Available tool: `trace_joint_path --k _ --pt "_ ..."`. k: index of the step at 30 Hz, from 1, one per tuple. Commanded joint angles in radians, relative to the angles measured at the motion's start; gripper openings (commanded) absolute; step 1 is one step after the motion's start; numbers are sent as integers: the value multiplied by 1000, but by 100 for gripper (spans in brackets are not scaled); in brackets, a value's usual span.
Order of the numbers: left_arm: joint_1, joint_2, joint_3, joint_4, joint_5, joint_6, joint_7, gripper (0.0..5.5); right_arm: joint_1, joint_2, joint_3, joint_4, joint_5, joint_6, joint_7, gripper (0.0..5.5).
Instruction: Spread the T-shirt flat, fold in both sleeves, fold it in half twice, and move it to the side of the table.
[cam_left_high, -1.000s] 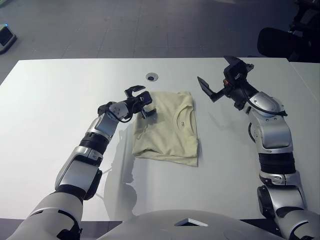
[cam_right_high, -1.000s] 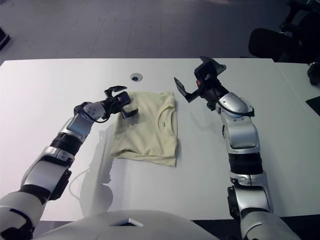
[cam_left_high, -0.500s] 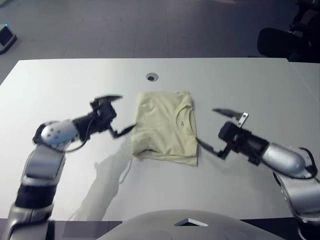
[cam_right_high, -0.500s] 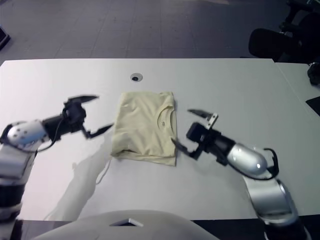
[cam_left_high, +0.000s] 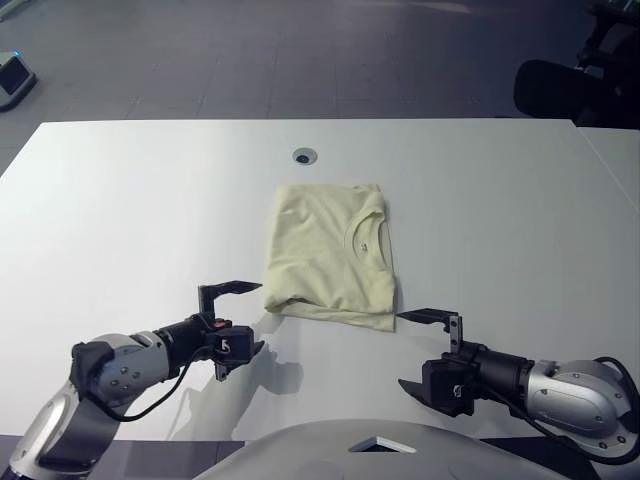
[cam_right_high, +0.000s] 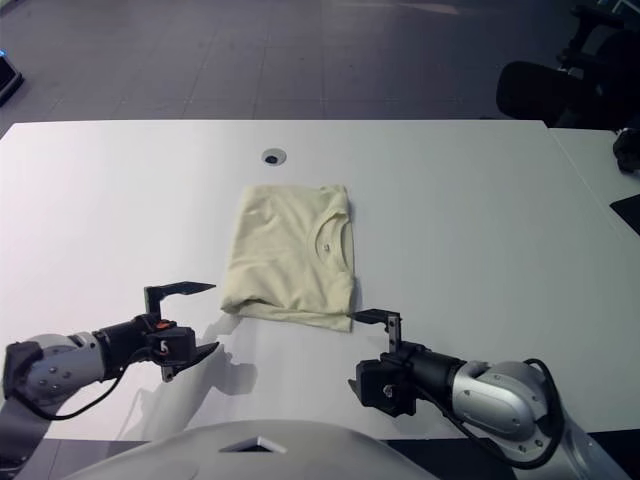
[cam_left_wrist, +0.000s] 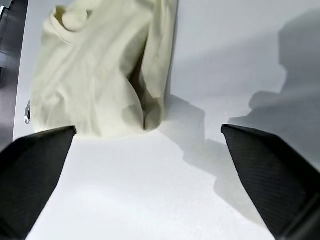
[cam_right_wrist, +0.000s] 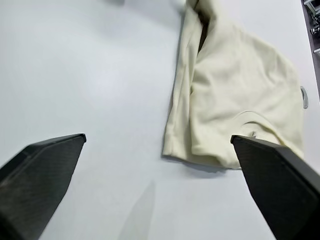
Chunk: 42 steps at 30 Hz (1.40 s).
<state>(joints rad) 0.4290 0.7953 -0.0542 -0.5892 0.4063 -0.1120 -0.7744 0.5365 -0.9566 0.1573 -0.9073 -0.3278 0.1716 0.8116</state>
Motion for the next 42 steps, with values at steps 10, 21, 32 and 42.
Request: trace_joint_path --k 10,21,32,42 --pt "-141 -17 -173 167 191 -8 50 357 -282 132 191 286 -215 -137 -46 489" --pt "-168 -11 -205 172 178 -5 31 165 -358 199 234 387 -323 -145 -75 311" --pt "-167 -20 -220 157 166 20 18 0 -352 208 239 385 -328 -164 -63 120" --pt "-100 55 -245 13 5 155 -208 0 -311 95 113 324 -154 -171 69 7"
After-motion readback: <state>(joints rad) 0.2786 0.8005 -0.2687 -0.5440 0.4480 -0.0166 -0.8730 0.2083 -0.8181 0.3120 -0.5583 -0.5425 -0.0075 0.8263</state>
